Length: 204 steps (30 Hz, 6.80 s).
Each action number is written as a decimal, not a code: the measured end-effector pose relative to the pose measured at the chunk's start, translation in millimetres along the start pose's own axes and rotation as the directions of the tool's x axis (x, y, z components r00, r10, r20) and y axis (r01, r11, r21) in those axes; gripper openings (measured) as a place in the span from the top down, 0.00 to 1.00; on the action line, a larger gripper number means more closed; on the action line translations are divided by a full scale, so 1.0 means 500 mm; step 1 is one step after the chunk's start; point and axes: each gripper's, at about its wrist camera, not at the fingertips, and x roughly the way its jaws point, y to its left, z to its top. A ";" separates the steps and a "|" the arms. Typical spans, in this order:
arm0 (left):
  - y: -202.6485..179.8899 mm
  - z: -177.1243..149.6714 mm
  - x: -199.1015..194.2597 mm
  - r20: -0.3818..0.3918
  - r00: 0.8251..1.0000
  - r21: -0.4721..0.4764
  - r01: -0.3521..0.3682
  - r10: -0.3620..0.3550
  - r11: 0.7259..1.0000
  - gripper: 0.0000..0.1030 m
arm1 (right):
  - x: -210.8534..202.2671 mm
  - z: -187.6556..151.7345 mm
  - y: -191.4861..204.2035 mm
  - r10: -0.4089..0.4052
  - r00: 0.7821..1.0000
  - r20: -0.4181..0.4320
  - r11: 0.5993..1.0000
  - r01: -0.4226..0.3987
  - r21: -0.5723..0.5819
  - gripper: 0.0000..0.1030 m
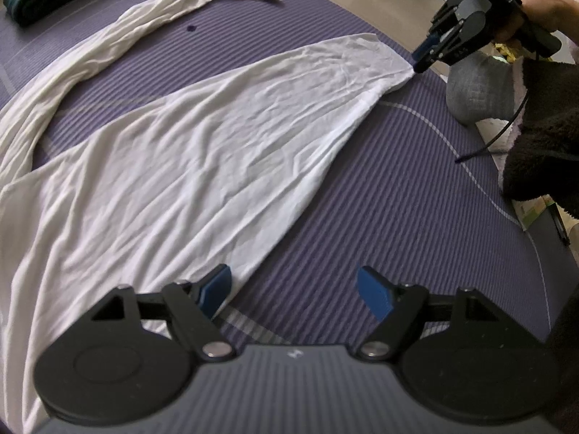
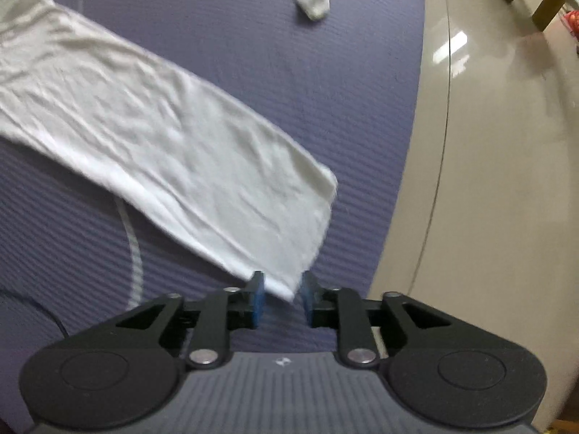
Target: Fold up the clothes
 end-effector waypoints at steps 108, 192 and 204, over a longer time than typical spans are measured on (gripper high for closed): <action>0.607 -0.019 -0.185 0.047 0.569 -0.645 -0.610 0.821 0.460 0.97 | 0.074 0.401 -0.043 0.064 0.909 0.412 0.998 -0.065 -0.012 0.97; 0.685 -0.133 -0.326 0.215 0.863 -0.679 -0.205 0.458 0.705 0.37 | 0.074 0.659 0.351 0.318 0.815 0.485 0.904 -0.105 -0.415 0.91; 0.664 -0.183 -0.307 0.181 0.854 -0.621 -0.284 0.487 0.730 0.70 | 0.075 0.655 0.350 0.318 0.808 0.495 0.901 -0.096 -0.422 0.91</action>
